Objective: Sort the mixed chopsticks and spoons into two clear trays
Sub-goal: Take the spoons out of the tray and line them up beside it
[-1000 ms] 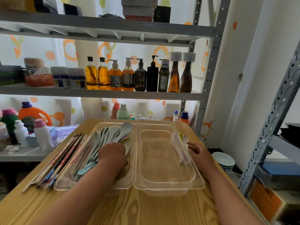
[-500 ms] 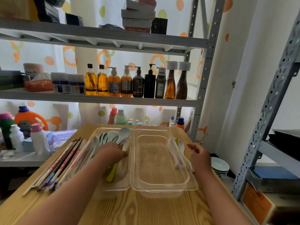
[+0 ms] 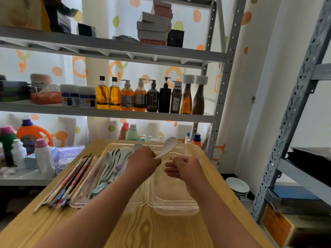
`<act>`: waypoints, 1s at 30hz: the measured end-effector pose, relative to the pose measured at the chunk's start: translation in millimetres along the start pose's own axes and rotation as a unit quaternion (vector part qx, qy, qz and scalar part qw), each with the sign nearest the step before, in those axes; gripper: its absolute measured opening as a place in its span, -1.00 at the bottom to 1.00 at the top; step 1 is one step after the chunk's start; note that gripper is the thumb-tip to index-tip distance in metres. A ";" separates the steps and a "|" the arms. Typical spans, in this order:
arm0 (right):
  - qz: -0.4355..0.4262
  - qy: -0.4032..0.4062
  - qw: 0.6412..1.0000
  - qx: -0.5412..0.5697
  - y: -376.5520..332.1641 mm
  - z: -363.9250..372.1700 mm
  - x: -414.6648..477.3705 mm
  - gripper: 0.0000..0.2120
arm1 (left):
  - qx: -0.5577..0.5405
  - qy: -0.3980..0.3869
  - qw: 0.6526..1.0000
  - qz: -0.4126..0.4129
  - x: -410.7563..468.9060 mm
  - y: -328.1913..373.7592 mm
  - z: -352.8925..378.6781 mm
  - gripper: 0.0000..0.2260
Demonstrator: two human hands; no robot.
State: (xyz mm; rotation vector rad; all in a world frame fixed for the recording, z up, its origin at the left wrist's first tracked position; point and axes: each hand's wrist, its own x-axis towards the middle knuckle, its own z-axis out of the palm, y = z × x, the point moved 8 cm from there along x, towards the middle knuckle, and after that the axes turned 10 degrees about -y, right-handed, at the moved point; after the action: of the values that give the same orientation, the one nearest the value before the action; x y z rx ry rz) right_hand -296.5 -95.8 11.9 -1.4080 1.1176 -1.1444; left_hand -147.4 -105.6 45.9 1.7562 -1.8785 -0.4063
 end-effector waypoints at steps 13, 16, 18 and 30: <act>0.055 0.132 0.981 0.128 25.7 -28.1 -4.4 -0.91 | -0.033 0.014 0.986 0.163 -14.9 49.7 38.4 -0.82; 0.047 0.153 0.977 0.138 26.6 -37.6 3.2 -0.86 | -0.034 -0.020 0.978 0.206 -12.5 59.1 43.0 -0.82; 0.041 0.163 0.976 0.139 22.5 -43.9 4.6 -0.82 | -0.031 -0.041 0.972 0.230 -12.2 64.5 40.6 -0.79; -0.013 0.273 0.913 -0.303 35.4 -130.5 21.4 -0.84 | 0.000 0.042 0.999 0.022 36.8 -49.0 4.6 -0.85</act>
State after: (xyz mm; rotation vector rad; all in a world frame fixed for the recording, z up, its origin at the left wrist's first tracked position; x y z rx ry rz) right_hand -425.1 -137.6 -9.3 -1.5998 1.9871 -1.3139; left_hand -110.0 -147.8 21.3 1.7016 -1.8540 -0.3113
